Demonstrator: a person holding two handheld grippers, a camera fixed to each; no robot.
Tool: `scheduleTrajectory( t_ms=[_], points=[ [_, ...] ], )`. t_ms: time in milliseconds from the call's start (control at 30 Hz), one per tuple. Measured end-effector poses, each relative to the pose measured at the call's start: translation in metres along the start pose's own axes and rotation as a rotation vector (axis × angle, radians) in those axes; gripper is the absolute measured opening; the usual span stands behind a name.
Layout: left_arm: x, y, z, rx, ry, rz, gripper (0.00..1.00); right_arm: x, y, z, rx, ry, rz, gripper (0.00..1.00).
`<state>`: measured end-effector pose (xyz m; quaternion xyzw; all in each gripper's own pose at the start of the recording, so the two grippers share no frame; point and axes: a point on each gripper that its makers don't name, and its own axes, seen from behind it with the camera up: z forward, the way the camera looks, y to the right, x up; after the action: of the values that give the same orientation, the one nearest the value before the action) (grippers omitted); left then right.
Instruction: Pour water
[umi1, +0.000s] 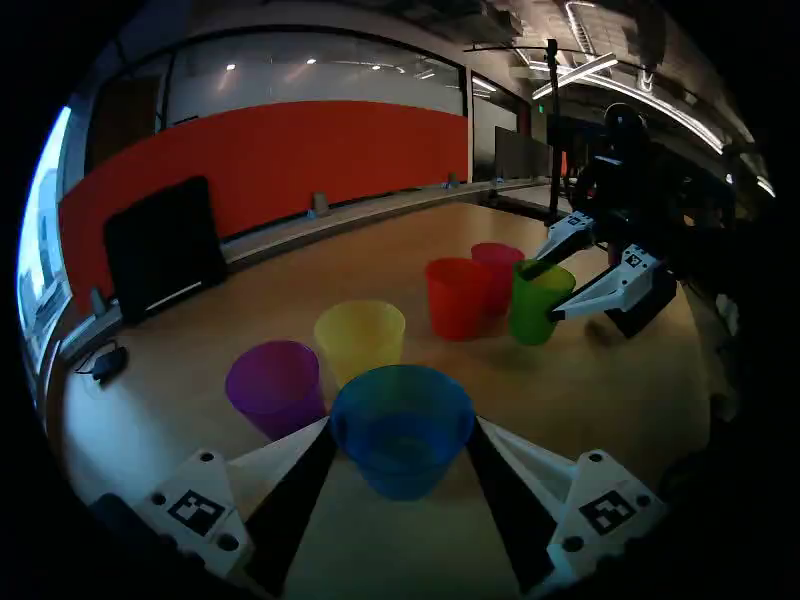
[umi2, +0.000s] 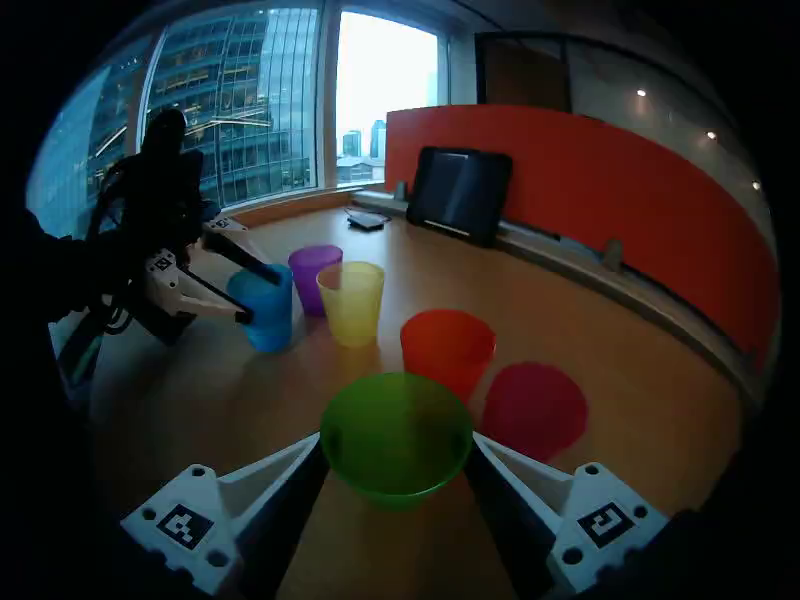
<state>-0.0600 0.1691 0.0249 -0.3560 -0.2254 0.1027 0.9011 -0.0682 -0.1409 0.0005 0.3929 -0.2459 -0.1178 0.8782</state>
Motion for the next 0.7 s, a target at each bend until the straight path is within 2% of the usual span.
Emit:
scheduleTrajectory(
  t_ms=[700],
  points=[
    [0.067, 0.016, -0.070, 0.062, 0.171, 0.041, 0.87, 0.074, -0.024, -0.062, -0.056, 0.182, -0.045, 0.91]
  ],
)
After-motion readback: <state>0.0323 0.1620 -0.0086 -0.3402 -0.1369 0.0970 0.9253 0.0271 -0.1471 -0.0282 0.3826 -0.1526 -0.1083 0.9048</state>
